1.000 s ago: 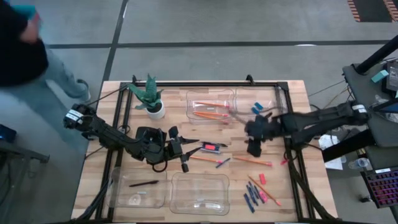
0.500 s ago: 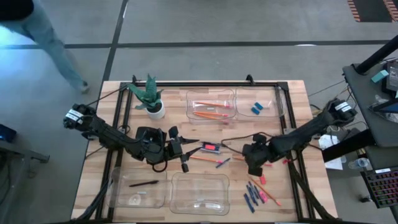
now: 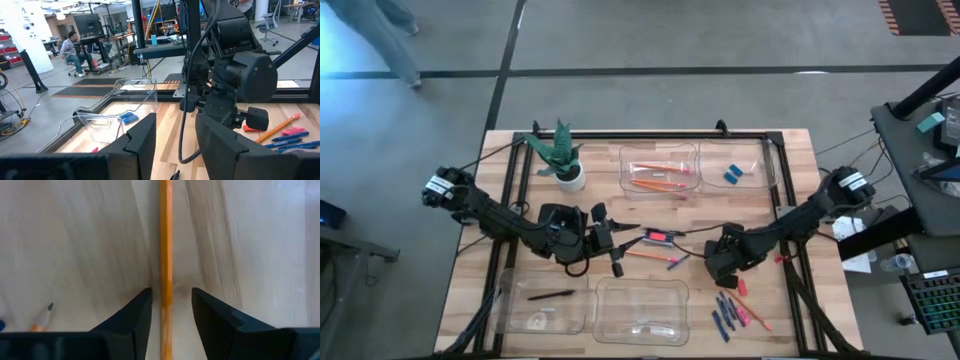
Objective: Sort crayons/erasers/pens/pencils in bins
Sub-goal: Put the yellow pencil into the top left transparent bin, then put the orange eraser into the top right transparent bin
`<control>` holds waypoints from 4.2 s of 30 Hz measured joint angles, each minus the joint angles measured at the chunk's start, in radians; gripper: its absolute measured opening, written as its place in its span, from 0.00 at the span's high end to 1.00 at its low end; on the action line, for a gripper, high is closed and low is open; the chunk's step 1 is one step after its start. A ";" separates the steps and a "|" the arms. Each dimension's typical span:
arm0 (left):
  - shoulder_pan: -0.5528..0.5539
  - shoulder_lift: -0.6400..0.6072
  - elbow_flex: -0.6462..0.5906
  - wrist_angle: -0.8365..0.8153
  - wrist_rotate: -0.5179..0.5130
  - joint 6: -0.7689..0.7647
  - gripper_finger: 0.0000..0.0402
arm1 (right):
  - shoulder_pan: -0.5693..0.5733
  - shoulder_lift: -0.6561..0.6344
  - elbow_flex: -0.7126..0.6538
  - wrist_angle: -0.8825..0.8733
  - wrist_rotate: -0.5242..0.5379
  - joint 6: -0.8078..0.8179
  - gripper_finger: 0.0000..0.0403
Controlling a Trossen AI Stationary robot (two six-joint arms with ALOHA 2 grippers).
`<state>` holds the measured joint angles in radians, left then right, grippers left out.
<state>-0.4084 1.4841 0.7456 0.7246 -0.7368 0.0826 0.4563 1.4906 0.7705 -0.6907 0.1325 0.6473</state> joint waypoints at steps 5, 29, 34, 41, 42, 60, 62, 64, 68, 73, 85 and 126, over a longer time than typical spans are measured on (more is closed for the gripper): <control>0.000 0.000 0.000 0.000 0.000 0.000 0.69 | -0.001 0.013 0.000 0.004 -0.005 0.011 0.72; 0.000 0.000 0.000 0.000 0.000 0.000 0.69 | -0.007 -0.070 0.010 -0.055 0.037 0.048 0.96; 0.000 0.000 0.000 0.000 0.000 0.000 0.69 | -0.019 -0.156 0.056 -0.134 0.166 0.037 0.97; 0.000 0.000 0.000 0.000 0.000 0.000 0.69 | -0.098 -0.261 0.121 -0.053 0.501 -0.147 0.97; 0.000 0.000 0.000 0.000 0.000 0.000 0.69 | -0.116 -0.269 0.126 -0.022 0.550 -0.194 0.97; 0.000 0.000 0.000 -0.002 0.000 0.002 0.69 | -0.604 -0.155 0.134 0.827 0.366 -0.876 0.97; 0.000 0.000 0.000 -0.003 0.000 0.002 0.69 | -0.638 -0.103 0.133 0.847 0.363 -0.886 0.97; 0.000 0.000 0.000 -0.008 0.000 0.002 0.69 | -0.670 -0.052 0.140 0.846 0.361 -0.890 0.97; 0.000 0.000 0.000 -0.010 0.000 0.003 0.69 | -0.729 0.034 0.179 0.805 0.312 -0.858 0.97; 0.000 0.000 0.000 -0.022 0.000 0.003 0.69 | -0.783 0.113 0.273 0.600 0.157 -0.759 0.97; 0.001 0.000 0.000 -0.027 0.000 0.002 0.69 | -0.798 0.249 0.459 0.307 0.084 -0.760 0.97; 0.001 0.000 0.000 -0.027 0.000 0.001 0.69 | -0.814 0.250 0.453 0.309 -0.005 -0.807 0.79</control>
<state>-0.4072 1.4845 0.7452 0.6979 -0.7372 0.0837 -0.3573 1.7406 1.2234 -0.3817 0.1276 -0.1600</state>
